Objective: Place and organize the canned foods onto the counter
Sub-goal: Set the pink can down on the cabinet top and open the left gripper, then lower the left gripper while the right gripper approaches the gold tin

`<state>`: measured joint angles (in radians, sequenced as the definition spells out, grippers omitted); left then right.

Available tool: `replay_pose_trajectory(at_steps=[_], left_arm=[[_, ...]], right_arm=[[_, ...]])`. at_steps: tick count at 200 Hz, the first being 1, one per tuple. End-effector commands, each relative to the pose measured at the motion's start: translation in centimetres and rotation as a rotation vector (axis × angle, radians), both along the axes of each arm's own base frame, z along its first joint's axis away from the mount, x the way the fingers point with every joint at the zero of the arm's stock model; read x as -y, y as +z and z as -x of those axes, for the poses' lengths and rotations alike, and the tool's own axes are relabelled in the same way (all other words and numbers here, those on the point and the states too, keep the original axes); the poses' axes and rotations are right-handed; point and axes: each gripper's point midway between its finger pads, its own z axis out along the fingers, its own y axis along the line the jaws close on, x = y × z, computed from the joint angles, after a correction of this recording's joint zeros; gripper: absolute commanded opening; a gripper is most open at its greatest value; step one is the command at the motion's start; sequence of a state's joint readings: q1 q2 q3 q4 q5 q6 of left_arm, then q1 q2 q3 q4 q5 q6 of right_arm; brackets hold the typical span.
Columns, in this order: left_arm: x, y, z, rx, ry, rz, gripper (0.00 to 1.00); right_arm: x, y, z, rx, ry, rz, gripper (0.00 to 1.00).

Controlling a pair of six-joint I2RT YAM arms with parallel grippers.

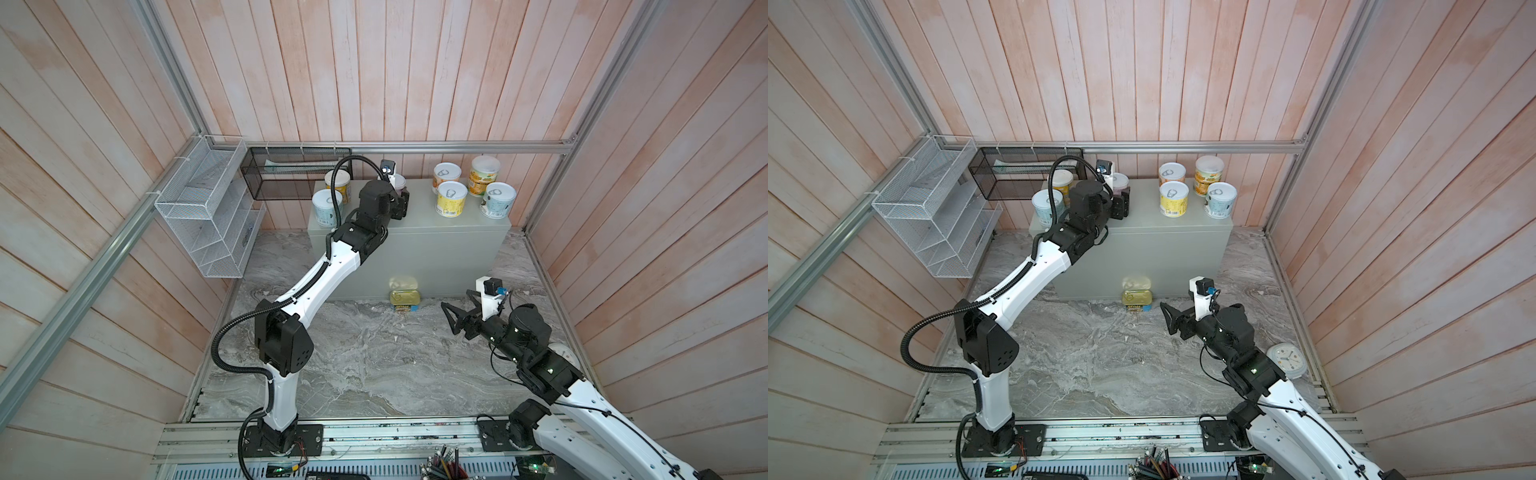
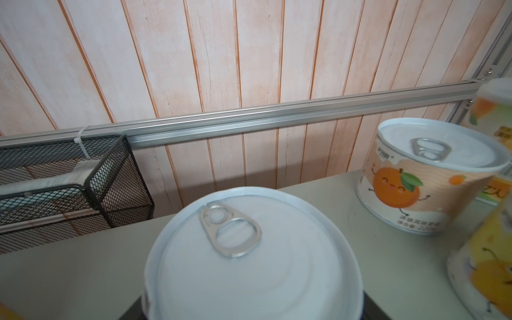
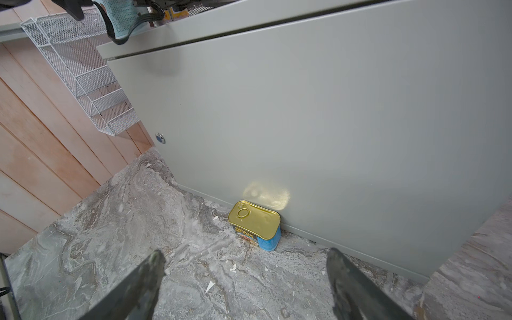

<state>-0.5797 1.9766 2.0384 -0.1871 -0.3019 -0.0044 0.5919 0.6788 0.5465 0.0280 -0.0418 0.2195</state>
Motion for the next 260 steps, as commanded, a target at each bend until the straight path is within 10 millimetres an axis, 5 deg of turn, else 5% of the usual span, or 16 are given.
replay_pose_trajectory(at_steps=[1, 16, 97, 209, 260], left_arm=[[0.8, -2.8, -0.3, -0.062, -0.025, -0.029, 0.83], [0.7, -2.7, 0.0, -0.061, -0.021, -0.029, 1.0], [0.9, -1.6, 1.9, -0.03, 0.046, -0.051, 1.0], [-1.5, 1.3, 9.3, 0.026, 0.023, 0.01, 1.0], [-2.5, -0.6, 11.8, -0.029, 0.032, -0.007, 1.0]], right_arm=[[0.3, -0.2, -0.3, 0.01, -0.021, -0.007, 0.91], [0.4, -0.6, -0.4, 0.003, -0.025, -0.002, 0.91], [0.6, -1.8, -1.2, -0.032, -0.052, -0.01, 0.97], [0.5, -5.0, -2.5, -0.119, -0.075, -0.001, 0.97], [-0.2, -6.5, -3.2, -0.194, -0.066, 0.023, 0.91]])
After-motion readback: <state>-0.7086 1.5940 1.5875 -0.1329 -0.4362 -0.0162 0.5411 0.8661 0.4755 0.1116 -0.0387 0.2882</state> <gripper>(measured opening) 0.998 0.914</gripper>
